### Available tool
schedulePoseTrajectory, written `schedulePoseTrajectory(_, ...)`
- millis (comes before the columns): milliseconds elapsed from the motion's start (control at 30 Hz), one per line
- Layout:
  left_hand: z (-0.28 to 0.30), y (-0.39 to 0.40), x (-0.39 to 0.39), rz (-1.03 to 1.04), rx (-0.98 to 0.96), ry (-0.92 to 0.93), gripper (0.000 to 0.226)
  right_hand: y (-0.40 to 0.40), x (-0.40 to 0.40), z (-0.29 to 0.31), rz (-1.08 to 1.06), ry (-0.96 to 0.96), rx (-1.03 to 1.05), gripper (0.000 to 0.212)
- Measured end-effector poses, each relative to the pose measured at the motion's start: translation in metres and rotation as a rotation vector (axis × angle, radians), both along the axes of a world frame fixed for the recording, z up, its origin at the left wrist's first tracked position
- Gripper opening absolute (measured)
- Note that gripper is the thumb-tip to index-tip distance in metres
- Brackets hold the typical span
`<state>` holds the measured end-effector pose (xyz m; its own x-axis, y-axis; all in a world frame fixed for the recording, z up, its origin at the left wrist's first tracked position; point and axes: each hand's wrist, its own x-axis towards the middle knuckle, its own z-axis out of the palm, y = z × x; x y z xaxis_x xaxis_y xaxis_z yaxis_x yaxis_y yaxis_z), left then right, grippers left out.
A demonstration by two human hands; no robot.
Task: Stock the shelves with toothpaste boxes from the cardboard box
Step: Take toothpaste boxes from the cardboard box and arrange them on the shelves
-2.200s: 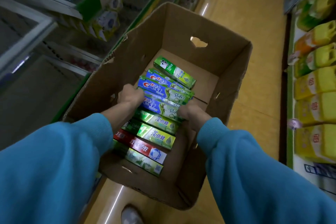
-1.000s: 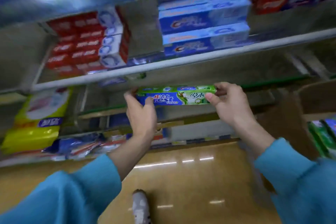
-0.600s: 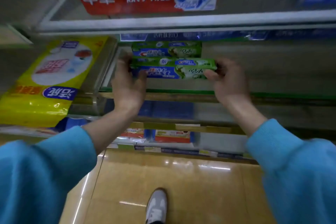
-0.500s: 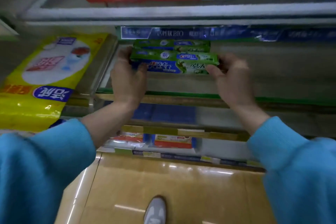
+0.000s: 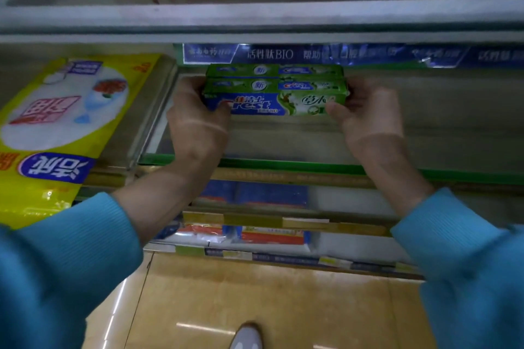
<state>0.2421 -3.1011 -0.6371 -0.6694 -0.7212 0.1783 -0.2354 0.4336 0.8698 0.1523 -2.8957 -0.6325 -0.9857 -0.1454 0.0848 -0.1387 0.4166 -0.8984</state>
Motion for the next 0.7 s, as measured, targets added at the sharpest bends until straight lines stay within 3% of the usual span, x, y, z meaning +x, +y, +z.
schedulePoseTrajectory(267,0.009,0.013,0.006,0.004,-0.062,0.010,0.050,0.002,0.005,0.006,-0.029,-0.048,-0.040,0.047)
schedulePoseTrajectory(400,0.023,0.033,0.024,-0.011,-0.206,0.071,0.042,0.025,0.030,0.019,-0.046,-0.018,-0.041,0.048)
schedulePoseTrajectory(600,0.044,0.087,0.059,-0.014,-0.165,-0.169,0.061,0.095,0.064,0.058,-0.067,-0.197,-0.063,0.040)
schedulePoseTrajectory(700,0.060,0.138,0.077,-0.088,-0.116,-0.235,0.063,0.145,0.088,0.082,-0.080,-0.168,0.018,0.037)
